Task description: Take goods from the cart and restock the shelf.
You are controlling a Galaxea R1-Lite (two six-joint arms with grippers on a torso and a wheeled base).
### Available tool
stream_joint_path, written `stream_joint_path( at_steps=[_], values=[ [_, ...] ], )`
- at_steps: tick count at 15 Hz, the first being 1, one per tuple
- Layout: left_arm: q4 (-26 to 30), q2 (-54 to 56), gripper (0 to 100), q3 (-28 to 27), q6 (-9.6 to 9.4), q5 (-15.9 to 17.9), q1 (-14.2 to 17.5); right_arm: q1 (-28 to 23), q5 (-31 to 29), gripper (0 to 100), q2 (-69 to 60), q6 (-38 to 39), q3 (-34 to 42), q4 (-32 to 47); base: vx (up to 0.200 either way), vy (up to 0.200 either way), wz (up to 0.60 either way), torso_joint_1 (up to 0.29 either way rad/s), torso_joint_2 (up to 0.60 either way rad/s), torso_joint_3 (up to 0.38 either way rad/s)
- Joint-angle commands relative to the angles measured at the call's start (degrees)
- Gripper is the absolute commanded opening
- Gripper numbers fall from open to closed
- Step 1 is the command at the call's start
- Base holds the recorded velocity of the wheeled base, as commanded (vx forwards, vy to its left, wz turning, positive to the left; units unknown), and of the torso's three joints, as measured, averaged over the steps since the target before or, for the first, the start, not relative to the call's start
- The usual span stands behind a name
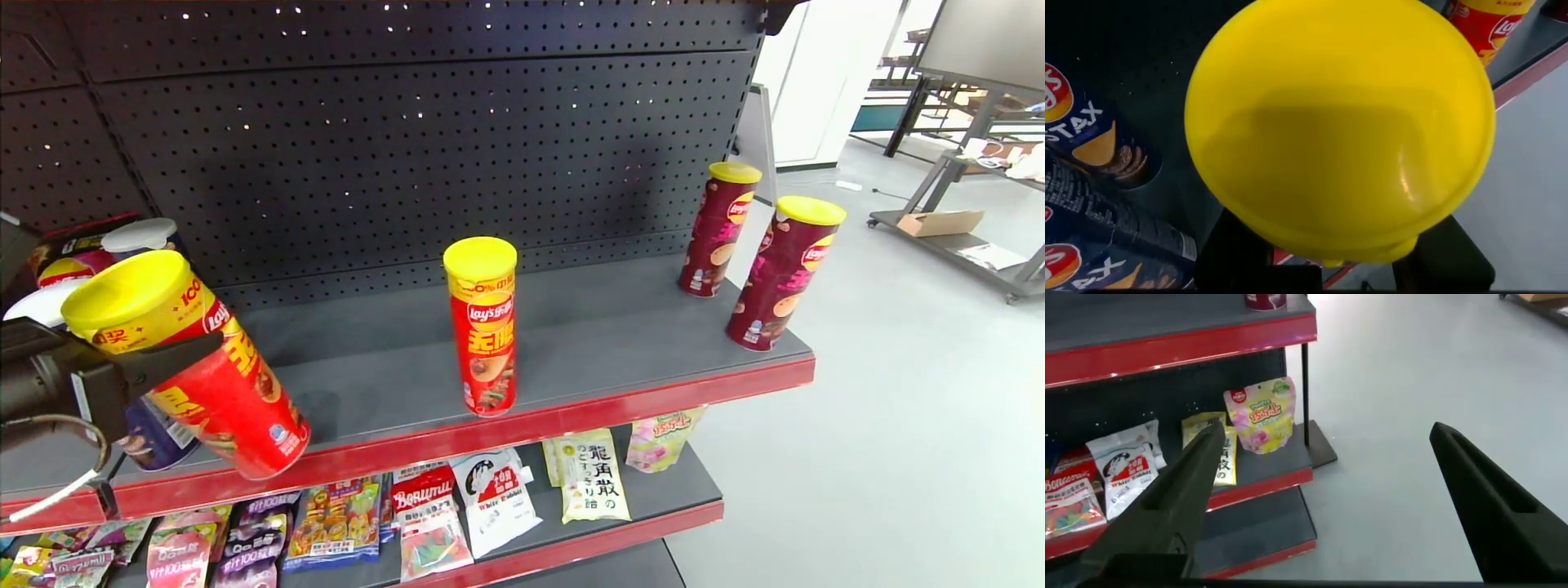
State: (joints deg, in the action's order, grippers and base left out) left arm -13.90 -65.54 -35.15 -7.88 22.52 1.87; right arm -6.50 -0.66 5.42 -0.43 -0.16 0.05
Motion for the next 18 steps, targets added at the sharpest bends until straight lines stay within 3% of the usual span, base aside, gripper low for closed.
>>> stream_joint_path(
  at_steps=[1, 2, 4, 5, 7, 11, 18],
  values=[
    [-0.4, -2.1, 0, 0.0, -0.04, 0.0, -0.2, 0.0, 0.0, 100, 0.3, 0.3, 0.1, 0.1, 0.000, 0.000, 0.00, 0.000, 0.00, 0.000],
    [-0.8, -3.0, 0, 0.0, -0.04, 0.0, -0.1, 0.3, 0.2, 100, 0.5, 0.1, 0.1, 0.1, 0.000, 0.000, 0.00, 0.000, 0.00, 0.000],
    [-0.9, -6.2, 0, -1.5, 0.14, -0.1, -2.9, 7.3, 0.5, 100, -1.0, 0.0, 0.1, 0.0, 0.000, 0.000, 0.00, 0.000, 0.00, 0.000],
    [-1.0, -7.4, 0, -2.3, 0.05, -0.1, -3.6, 8.3, 0.5, 100, -2.3, 0.1, 0.1, 0.0, 0.000, 0.000, 0.00, 0.000, 0.00, 0.000],
    [-3.4, -9.3, 0, -2.5, 0.14, -0.2, -5.6, 6.9, 0.5, 100, -4.5, 0.0, 0.1, 0.1, 0.000, 0.000, 0.00, 0.000, 0.00, 0.000],
    [-11.6, -14.6, 0, -3.0, 0.05, -0.3, -6.0, 6.6, 0.4, 100, -5.4, 0.3, 0.1, 0.0, 0.000, 0.000, 0.00, 0.000, 0.00, 0.000],
    [-12.4, -18.7, 0, -4.8, 0.49, -0.3, -8.9, 6.6, 0.4, 100, -5.4, 0.3, 0.1, 0.0, 0.000, 0.000, 0.00, 0.000, 0.00, 0.000]
  ],
)
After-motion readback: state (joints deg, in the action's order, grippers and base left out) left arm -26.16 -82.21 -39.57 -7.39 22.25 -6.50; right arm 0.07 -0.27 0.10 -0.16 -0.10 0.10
